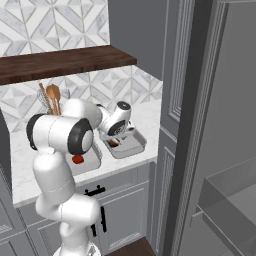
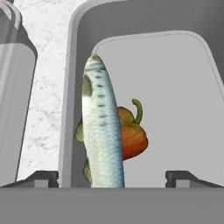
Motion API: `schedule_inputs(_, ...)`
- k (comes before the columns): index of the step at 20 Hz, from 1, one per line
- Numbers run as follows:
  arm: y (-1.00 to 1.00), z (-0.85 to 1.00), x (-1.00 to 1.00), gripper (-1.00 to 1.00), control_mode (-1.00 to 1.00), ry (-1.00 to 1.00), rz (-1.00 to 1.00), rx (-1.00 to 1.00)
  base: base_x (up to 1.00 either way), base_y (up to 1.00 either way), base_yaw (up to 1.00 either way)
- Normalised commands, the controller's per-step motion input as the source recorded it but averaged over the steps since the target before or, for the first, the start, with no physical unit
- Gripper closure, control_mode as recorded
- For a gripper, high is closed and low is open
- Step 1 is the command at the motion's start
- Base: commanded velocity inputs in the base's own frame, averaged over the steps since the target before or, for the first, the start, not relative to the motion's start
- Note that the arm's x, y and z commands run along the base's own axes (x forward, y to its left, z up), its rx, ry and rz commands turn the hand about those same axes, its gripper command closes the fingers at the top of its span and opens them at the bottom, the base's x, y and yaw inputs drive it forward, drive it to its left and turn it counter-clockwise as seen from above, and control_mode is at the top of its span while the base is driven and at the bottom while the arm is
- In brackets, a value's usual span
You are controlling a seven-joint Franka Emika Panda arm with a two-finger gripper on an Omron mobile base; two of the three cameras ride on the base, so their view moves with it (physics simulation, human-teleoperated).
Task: Place one bell pepper and one fish in each tupperware on the nearby counter, to pack two identical lunches.
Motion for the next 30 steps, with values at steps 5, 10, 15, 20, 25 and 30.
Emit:
schedule_inputs(5,0.0,0.07,0.0,-1.0,-1.0,-0.01,0.04,0.0,0.0,0.0,0.0)
schedule_inputs(10,0.0,0.45,-0.2,-1.0,-1.0,-0.04,0.02,0.0,0.0,0.0,0.0)
schedule_inputs(15,0.0,0.95,-0.51,-1.0,-1.0,-0.08,0.01,0.0,0.0,0.0,0.0)
schedule_inputs(20,0.09,0.3,-0.63,-1.0,-1.0,0.0,0.0,0.0,0.0,0.0,0.0)
schedule_inputs(25,0.23,0.37,-0.66,-1.0,-1.0,0.02,0.0,-0.02,0.0,0.0,0.0)
schedule_inputs(30,0.17,0.19,-0.67,-1.0,-1.0,0.01,0.0,-0.02,0.0,0.0,0.0)
